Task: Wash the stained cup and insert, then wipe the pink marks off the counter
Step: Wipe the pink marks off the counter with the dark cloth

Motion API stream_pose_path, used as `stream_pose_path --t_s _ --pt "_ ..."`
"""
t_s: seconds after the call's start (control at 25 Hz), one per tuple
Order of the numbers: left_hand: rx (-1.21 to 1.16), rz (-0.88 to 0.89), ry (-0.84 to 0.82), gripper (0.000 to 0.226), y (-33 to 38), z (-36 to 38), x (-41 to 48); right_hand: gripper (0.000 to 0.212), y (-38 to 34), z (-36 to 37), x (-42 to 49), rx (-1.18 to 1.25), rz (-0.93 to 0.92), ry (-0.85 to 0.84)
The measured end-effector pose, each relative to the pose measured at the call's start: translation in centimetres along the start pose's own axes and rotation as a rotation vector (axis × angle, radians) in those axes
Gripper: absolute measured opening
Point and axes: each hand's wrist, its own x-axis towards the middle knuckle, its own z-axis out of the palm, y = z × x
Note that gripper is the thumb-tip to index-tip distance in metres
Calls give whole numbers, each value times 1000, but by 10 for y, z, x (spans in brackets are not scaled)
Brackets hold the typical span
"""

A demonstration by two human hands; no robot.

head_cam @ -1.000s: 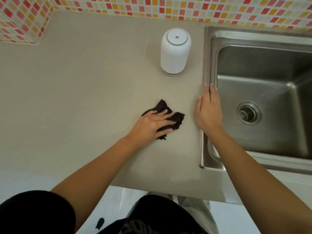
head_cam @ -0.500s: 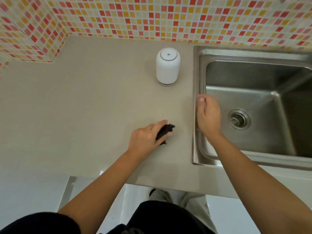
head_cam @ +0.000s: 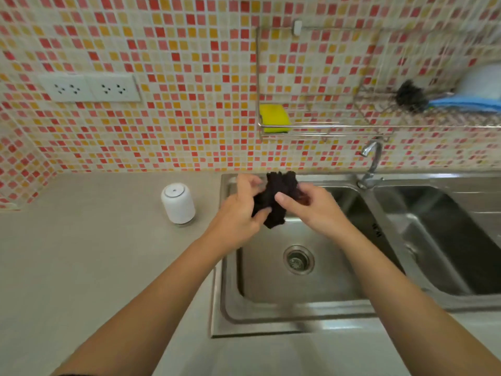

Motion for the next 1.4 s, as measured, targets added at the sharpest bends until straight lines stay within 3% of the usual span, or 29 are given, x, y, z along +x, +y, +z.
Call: stream_pose_path --t_s 0.2,0.32,0.4,0.48,0.6,0.68,0.84,1.0,1.12,1.4 --pt "-103 54 154 57 70 48 56 12 -2 -99 13 -4 -200 84" --pt "-479 15 198 61 91 70 71 6 0 -134 23 -42 -303 93" --pt "-568 -61 269 58 99 78 85 5 4 -156 29 -54 -311 82" --pt "-368 -87 274 62 97 75 111 13 5 -174 34 -64 -337 57" --pt "-111 -16 72 65 105 64 146 29 3 -191 40 -20 -407 -1" --pt "-132 -14 8 56 111 57 159 28 3 -197 45 38 -398 -22" --pt "-154 -56 55 15 119 35 186 19 13 -206 66 221 -348 84" --pt "85 -20 100 13 130 7 225 2 18 -210 113 225 -236 180" --pt "321 -78 58 17 128 -6 267 27 17 -211 161 211 -128 167" --pt "639 -230 -208 48 52 31 342 28 45 -196 230 -462 222 -43"
